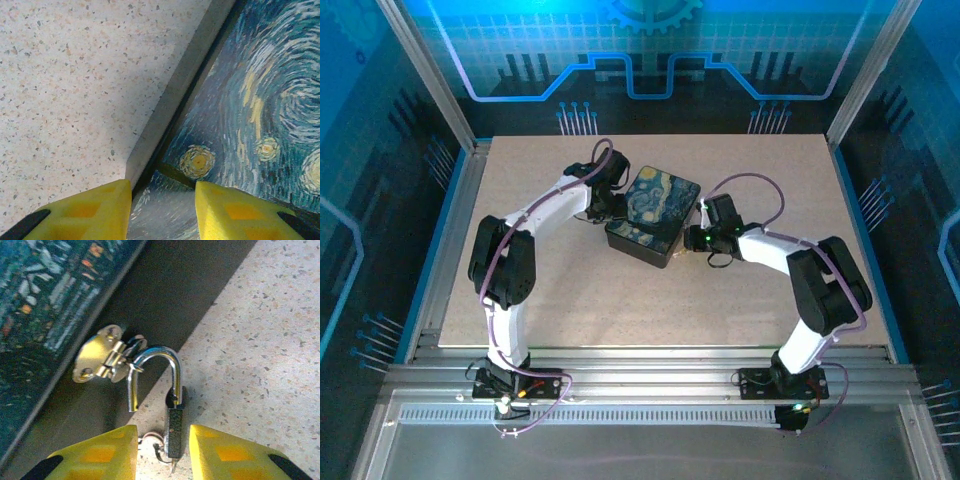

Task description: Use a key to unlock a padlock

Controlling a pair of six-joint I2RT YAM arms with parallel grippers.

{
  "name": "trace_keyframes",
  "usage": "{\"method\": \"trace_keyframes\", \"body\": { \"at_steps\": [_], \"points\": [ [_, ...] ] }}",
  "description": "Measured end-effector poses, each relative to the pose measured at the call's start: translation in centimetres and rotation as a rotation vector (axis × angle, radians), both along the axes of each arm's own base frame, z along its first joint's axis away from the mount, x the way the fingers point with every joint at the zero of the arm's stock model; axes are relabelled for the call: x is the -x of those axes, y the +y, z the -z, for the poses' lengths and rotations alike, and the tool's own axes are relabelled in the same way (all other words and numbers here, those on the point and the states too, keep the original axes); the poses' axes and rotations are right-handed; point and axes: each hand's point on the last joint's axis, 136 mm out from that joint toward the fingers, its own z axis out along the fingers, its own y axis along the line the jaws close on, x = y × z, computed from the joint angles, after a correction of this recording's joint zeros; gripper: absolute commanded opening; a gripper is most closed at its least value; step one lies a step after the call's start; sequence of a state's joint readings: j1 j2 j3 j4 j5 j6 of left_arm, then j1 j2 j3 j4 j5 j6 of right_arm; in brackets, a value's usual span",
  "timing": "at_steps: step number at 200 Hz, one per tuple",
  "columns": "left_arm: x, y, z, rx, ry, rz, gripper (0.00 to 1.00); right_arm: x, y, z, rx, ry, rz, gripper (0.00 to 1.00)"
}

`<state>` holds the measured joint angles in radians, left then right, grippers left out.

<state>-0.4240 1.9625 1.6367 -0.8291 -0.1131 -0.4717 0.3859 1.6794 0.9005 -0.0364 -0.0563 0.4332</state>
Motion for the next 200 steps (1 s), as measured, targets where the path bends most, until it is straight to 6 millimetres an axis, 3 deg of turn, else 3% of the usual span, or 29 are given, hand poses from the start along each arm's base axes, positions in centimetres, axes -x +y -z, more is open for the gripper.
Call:
{"method": "trace_keyframes", "body": {
  "at_steps": [46,89,110,143,200],
  "points": [
    [0.2,0.2,-0.1,-0.012,0.016,-0.002,0.38,0.1,0.0,0.5,0.012,0.006,-0.012,0.30],
    [0.1,0.1,-0.3,-0.012,0.013,-0.002,0.38,0.3,-0.5,2.7,0.045,0.052,0.006,0.16],
    [0.0,0.1,-0.1,-0.014,0.017,-0.002,0.38,0.1,-0.6,2.7,0.042,0.044,0.018,0.07],
    [0.1,0.2,0.0,-0.015,0.021,-0.004,0.37,0.0,-0.5,2.7,0.025,0.033,0.036,0.02],
    [0.5,0.1,0.4,-0.008,0.036,-0.026,0.36,-0.1,-1.0,2.1,0.017,0.025,0.064,0.00]
  ]
}}
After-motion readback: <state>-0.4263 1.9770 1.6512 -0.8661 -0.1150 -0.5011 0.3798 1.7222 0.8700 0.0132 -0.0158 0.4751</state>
